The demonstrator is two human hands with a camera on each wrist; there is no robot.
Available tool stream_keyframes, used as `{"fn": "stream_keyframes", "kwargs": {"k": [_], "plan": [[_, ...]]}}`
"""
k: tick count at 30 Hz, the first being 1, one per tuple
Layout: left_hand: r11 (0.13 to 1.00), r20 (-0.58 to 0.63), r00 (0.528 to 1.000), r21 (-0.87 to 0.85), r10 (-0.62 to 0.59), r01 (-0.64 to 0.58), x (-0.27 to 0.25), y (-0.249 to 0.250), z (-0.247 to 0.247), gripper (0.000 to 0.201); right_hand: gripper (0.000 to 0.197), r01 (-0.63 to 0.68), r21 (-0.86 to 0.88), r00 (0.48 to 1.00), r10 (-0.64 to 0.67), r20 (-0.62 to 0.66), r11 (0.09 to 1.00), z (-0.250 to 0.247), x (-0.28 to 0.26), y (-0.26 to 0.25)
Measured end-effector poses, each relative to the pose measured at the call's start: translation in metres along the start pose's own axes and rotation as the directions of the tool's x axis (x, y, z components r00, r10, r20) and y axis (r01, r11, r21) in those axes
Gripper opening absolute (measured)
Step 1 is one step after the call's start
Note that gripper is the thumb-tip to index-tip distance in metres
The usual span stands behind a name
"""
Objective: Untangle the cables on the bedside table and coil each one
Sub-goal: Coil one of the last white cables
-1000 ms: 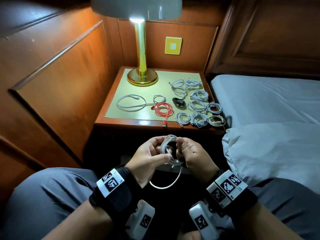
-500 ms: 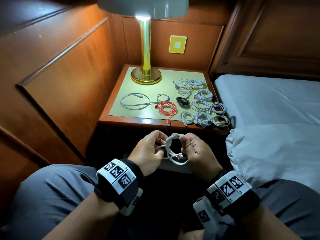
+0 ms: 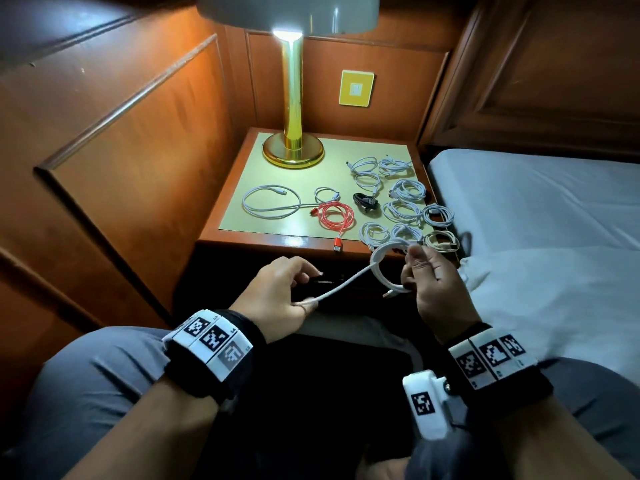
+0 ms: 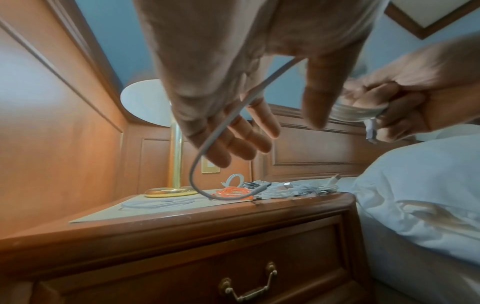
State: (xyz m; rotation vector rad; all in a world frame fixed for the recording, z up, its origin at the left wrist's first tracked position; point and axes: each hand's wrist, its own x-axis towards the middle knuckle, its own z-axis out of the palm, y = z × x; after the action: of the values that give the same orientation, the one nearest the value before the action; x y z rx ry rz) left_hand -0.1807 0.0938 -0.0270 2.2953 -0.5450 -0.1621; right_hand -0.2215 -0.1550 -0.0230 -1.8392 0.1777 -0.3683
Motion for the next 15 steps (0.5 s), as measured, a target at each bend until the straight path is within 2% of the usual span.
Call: {"fn": "stream_keyframes", "kwargs": {"k": [2,4,6,9,13,15], "plan": [[0.999,0.093,0.995,-0.011,0.038,-0.037,-0.003,0.004,0.004,0.048,0.032,0.030,-0.021,0.998,-0.029,0.055,0.999,0.006,-0.005,-0.002],[0.997,0.116,0.990,-0.036,0.078,-0.074,-0.007,0.010,0.008,0.046,0.037,0.048,-0.064,0.994,-0.042,0.098,0.997,0.010,-0.010,0.000],[0.989,0.070,0.987,-0.054,0.142,-0.138,-0.009,0.014,0.014,0.036,0.042,0.047,-0.071,0.988,-0.036,0.151,0.996,0.013,-0.013,0.001],[0.970,-0.031,0.976,-0.105,0.216,-0.218,-0.009,0.014,0.022,0.033,0.042,0.049,-0.067,0.980,-0.035,0.194,0.997,0.015,-0.015,0.000],[0.950,-0.180,0.953,-0.148,0.246,-0.273,-0.006,0.014,0.028,0.029,0.041,0.051,-0.043,0.981,-0.042,0.189,0.998,0.015,-0.017,-0.002],[0.954,-0.182,0.949,-0.111,0.257,-0.279,-0.005,0.012,0.033,0.030,0.040,0.054,-0.017,0.982,-0.050,0.182,0.998,0.014,-0.017,-0.003]]}}
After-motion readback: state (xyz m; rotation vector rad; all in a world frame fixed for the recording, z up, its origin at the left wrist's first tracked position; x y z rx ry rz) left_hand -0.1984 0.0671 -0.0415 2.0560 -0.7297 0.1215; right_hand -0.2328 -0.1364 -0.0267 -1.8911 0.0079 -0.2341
